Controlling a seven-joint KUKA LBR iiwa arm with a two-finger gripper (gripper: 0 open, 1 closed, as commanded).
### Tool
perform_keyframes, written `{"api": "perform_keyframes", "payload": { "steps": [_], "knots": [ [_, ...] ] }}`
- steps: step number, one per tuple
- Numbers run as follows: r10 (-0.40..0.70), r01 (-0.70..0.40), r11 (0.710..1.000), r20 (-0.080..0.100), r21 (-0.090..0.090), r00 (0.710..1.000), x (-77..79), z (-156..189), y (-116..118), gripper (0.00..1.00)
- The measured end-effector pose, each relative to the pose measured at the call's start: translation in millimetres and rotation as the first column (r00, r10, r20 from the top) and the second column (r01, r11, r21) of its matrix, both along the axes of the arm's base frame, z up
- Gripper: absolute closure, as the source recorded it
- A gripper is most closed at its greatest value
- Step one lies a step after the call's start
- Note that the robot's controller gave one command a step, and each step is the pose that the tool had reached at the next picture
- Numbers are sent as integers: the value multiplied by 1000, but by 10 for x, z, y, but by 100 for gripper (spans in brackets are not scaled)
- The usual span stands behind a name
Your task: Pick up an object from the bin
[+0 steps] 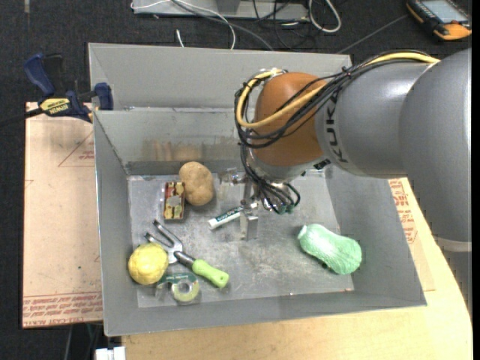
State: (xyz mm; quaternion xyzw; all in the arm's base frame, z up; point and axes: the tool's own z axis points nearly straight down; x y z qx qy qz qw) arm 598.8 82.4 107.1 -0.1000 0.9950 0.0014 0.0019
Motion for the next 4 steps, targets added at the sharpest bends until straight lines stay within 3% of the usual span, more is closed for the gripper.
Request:
{"api": "perform_keyframes", "payload": {
  "steps": [1,2,4],
  "knots": [
    [20,-20,1000,6,0,1000,114,-382,121,0],
    [-7,7,1000,11,4,1000,-20,-348,-132,100],
    [-8,8,1000,11,4,1000,-20,-335,-131,100]
  ]
}}
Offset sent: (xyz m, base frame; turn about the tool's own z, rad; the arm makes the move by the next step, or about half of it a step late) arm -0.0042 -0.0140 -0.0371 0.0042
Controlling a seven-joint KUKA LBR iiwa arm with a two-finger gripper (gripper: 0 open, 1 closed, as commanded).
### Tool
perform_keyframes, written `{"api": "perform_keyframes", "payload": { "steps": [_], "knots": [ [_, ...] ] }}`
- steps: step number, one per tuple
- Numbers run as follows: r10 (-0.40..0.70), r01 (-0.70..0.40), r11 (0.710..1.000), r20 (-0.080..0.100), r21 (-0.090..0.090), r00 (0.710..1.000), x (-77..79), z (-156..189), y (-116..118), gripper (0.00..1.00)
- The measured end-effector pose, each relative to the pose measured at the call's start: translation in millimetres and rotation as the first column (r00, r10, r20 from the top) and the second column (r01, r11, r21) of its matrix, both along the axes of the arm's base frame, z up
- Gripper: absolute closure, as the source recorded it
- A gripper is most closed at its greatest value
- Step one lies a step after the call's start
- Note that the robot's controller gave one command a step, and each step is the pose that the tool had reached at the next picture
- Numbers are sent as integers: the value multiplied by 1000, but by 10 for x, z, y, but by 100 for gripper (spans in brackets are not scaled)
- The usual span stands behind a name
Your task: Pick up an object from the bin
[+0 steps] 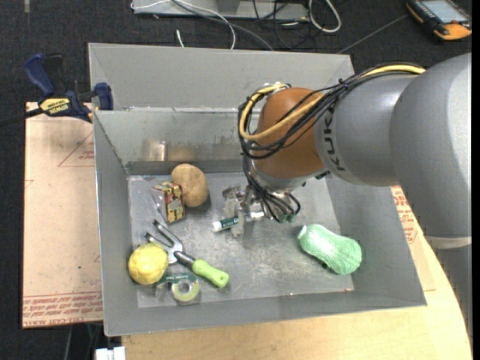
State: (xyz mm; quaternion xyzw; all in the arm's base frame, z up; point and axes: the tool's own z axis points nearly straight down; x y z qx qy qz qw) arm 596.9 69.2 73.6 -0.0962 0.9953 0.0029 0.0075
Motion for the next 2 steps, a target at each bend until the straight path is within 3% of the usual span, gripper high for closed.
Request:
{"api": "perform_keyframes", "payload": {
  "steps": [1,2],
  "knots": [
    [-1,1,1000,1,1,1000,1,33,2,100],
    [-1,1,1000,-7,0,1000,-24,442,2,100]
  ]
}}
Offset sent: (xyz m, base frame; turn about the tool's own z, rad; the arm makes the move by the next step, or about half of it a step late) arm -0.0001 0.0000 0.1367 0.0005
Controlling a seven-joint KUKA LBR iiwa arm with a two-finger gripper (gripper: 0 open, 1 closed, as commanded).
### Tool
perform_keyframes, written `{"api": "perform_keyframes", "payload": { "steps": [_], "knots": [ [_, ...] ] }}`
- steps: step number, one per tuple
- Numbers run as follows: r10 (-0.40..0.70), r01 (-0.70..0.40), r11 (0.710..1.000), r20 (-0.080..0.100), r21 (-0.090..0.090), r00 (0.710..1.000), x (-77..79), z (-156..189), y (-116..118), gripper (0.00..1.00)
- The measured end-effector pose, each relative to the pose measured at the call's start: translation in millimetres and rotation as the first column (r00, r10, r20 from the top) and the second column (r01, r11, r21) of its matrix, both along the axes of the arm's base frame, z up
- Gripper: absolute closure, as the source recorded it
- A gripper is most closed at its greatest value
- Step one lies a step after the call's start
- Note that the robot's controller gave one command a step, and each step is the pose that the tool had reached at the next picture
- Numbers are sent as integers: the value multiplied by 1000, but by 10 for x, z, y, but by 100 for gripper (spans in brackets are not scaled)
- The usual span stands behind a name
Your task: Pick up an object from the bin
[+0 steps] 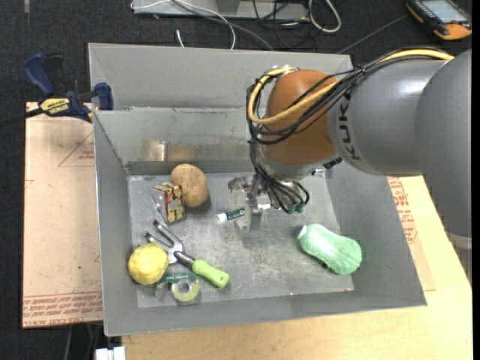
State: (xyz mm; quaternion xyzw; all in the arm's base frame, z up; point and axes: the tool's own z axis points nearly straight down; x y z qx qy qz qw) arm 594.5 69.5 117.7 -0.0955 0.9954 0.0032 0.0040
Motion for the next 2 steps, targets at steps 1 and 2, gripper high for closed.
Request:
{"api": "perform_keyframes", "payload": {
  "steps": [1,2],
  "knots": [
    [-1,1,1000,3,0,1000,9,281,4,100],
    [-1,1,1000,13,2,1000,32,380,8,100]
  ]
}}
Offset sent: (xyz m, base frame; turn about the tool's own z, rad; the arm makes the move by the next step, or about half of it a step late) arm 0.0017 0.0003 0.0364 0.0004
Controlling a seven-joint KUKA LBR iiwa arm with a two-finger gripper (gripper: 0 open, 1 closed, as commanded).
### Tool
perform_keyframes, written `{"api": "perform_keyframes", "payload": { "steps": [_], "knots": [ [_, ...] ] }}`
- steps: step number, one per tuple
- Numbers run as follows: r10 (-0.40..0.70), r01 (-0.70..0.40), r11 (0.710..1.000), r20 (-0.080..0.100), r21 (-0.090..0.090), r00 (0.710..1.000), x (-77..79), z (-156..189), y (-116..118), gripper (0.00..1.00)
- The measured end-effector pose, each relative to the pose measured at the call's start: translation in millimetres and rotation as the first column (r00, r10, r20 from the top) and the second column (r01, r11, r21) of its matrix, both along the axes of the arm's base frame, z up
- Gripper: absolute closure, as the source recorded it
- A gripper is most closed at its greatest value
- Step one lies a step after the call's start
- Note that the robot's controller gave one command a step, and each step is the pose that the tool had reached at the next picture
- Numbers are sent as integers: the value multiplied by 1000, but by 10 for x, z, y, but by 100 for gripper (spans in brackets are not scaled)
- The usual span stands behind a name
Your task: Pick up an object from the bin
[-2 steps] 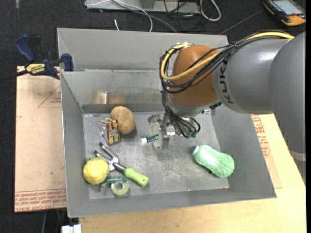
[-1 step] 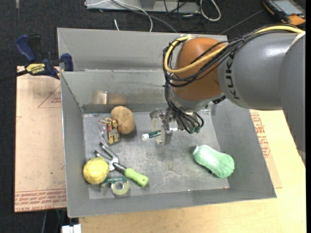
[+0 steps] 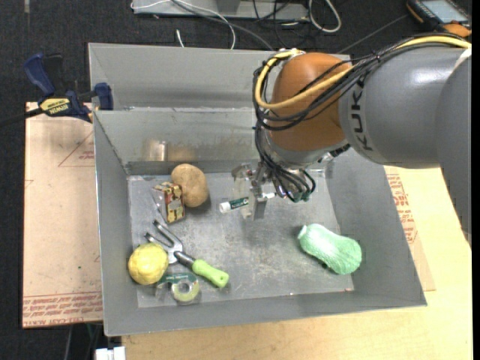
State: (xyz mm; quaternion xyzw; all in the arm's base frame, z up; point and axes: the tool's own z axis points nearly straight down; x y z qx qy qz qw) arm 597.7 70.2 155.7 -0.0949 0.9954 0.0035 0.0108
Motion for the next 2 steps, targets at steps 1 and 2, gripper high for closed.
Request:
{"api": "perform_keyframes", "payload": {
  "steps": [1,2],
  "knots": [
    [-1,1,1000,-3,0,1000,-7,134,1,100],
    [-1,1,1000,1,0,1000,4,242,3,100]
  ]
}}
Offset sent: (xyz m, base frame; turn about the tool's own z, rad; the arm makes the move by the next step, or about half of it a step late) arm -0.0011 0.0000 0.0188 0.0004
